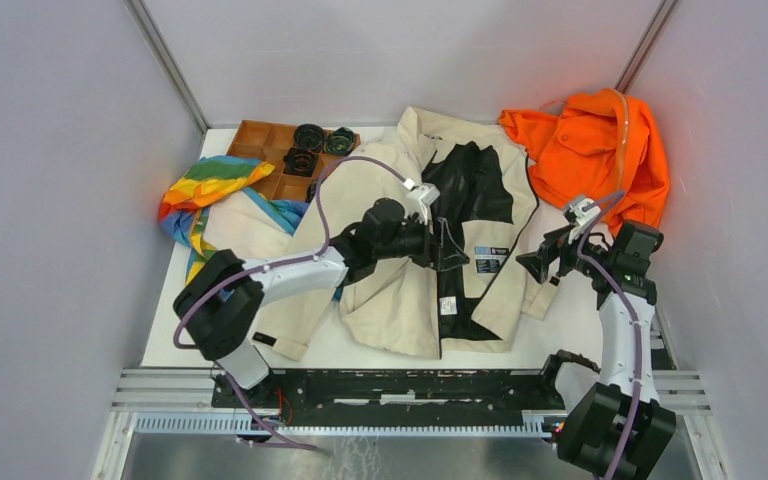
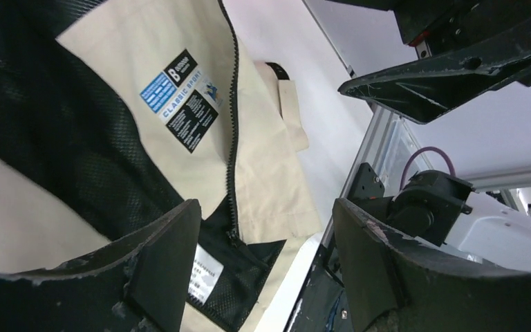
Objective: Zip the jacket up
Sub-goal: Adjust the jacket at the center of the board.
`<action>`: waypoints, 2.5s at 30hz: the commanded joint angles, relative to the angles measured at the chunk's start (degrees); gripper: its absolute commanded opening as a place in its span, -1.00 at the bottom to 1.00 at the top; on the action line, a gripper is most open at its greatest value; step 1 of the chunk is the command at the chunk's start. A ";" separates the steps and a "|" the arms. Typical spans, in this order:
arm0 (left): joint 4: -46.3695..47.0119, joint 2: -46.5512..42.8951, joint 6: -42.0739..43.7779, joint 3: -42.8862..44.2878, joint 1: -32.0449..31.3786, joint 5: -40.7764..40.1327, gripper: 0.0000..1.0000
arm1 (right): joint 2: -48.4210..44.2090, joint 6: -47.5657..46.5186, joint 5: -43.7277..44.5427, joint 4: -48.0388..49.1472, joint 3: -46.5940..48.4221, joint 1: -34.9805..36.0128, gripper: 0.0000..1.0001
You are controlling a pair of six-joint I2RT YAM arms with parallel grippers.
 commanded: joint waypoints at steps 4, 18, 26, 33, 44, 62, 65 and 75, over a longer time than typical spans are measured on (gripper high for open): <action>2.26 7.18 3.99 6.58 -3.90 4.28 0.51 | 1.39 0.05 6.84 2.38 -1.90 -0.19 0.79; 2.49 17.56 4.79 12.64 -5.91 7.19 0.40 | 13.12 0.25 6.82 7.19 -2.21 3.04 0.55; -0.15 24.21 4.68 18.82 -6.01 7.45 0.40 | 16.13 -0.30 7.28 8.23 -2.49 3.59 0.40; -3.47 28.43 5.49 23.50 -6.05 6.41 0.40 | 16.49 -0.32 7.32 8.85 -2.91 3.59 0.24; -3.85 33.04 3.90 26.60 -6.06 11.63 0.29 | 15.94 -0.57 7.28 9.15 -3.62 3.60 0.22; -0.60 33.16 -0.13 26.95 -6.42 15.20 -0.95 | 11.29 -2.81 6.15 5.36 -1.39 3.55 0.24; 1.31 30.10 -0.59 24.94 -6.25 12.93 -0.96 | 10.26 -3.71 5.56 2.94 0.34 3.43 0.27; 5.18 22.19 0.72 18.02 -5.63 5.50 -0.96 | 8.84 2.31 2.53 2.15 2.49 2.01 0.36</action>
